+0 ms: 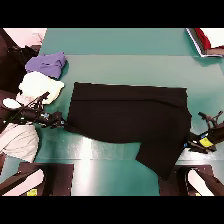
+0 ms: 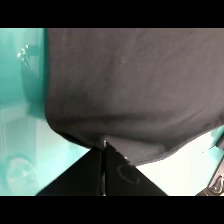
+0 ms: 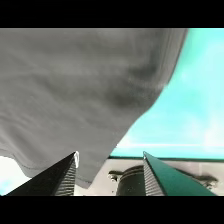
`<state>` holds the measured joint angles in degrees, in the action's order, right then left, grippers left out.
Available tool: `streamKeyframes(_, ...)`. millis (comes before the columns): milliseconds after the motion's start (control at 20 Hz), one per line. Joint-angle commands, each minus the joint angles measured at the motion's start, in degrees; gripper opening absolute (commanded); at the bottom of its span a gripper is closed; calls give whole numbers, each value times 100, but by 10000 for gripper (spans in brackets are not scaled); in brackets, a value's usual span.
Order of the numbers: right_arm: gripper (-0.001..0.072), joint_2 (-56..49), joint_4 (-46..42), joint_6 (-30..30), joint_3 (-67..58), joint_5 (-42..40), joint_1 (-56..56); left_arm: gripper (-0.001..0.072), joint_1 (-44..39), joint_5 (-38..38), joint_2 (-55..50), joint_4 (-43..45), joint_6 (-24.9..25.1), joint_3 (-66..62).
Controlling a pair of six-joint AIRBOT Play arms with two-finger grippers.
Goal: Fold the shirts.
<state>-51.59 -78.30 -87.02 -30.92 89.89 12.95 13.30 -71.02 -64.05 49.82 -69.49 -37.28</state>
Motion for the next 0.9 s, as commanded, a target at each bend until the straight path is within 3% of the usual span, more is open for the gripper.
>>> streamKeyframes(0, 449, 79, -33, -105, 476, -240, 0, 27, 2, 15, 7, -17, 57, -46)
streamKeyframes(400, 427, -323, 748, -98, 697, -940, -28, 27, 2, 13, 7, -50, 55, -46)
streamKeyframes(500, 247, -487, 800, -94, 697, -1099, -212, 27, 2, 7, 7, -61, 55, -46)
streamKeyframes(650, 31, -380, 728, -33, 667, -1021, -522, 26, 2, -83, 7, -4, 114, -72)
streamKeyframes(850, 16, 387, -372, -35, -131, 35, -682, 25, 2, -579, 223, 481, -7, -426)
